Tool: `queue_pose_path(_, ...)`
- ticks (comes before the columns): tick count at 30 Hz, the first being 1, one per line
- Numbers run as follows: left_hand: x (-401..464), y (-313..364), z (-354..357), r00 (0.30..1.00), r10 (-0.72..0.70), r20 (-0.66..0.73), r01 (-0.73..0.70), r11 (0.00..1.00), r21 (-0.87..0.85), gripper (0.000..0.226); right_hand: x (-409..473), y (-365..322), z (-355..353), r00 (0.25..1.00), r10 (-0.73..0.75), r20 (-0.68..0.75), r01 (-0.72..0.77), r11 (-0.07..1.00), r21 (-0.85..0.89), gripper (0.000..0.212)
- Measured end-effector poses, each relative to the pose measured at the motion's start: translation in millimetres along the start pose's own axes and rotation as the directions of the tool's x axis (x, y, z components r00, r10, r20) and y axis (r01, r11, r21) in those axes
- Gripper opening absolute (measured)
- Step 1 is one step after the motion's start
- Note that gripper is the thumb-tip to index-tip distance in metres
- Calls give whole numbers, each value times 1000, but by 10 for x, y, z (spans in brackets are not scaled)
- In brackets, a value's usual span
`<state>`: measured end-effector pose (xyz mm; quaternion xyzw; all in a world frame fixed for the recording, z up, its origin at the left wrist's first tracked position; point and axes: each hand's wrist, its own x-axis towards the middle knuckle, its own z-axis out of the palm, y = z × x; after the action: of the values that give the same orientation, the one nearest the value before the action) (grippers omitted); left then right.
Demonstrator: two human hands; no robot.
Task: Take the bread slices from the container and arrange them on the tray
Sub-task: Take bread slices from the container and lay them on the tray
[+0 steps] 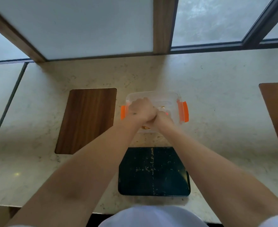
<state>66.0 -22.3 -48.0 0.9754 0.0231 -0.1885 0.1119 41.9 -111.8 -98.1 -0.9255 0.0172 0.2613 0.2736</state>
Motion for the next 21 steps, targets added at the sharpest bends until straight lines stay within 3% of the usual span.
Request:
queue_pose_path(5, 102, 5, -2, 980, 40, 193, -67, 988, 136, 27, 54, 100, -45, 1000, -14, 28, 14, 1000, 1, 72)
queue_pose_path(8, 118, 9, 43, 981, 51, 190, -82, 984, 161, 19, 77, 122, -126, 996, -12, 91, 12, 1000, 1, 70)
queue_pose_path(10, 153, -5, 97, 992, 65, 111, -73, 995, 64, 13, 84, 165, -197, 996, -3, 94, -2, 999, 49, 56)
queue_pose_path(12, 185, -26, 172, 998, 52, 23, -47, 982, -181, 27, 87, 227, -254, 998, 18, 68, -24, 996, 86, 48)
queue_pose_path(14, 183, -29, 241, 999, -45, 10, 45, 886, -462, 46, 78, 272, -281, 999, 37, 20, -39, 993, 109, 45)
queue_pose_path(17, 167, -9, 333, 969, -209, 135, 245, 705, -665, 31, 55, 303, -259, 998, 57, 0, -56, 991, 123, 43)
queue_pose_path(21, 127, 16, 393, 877, -275, 393, 456, 221, -862, 27, 55, 341, -274, 994, 111, 7, -110, 973, 204, 35)
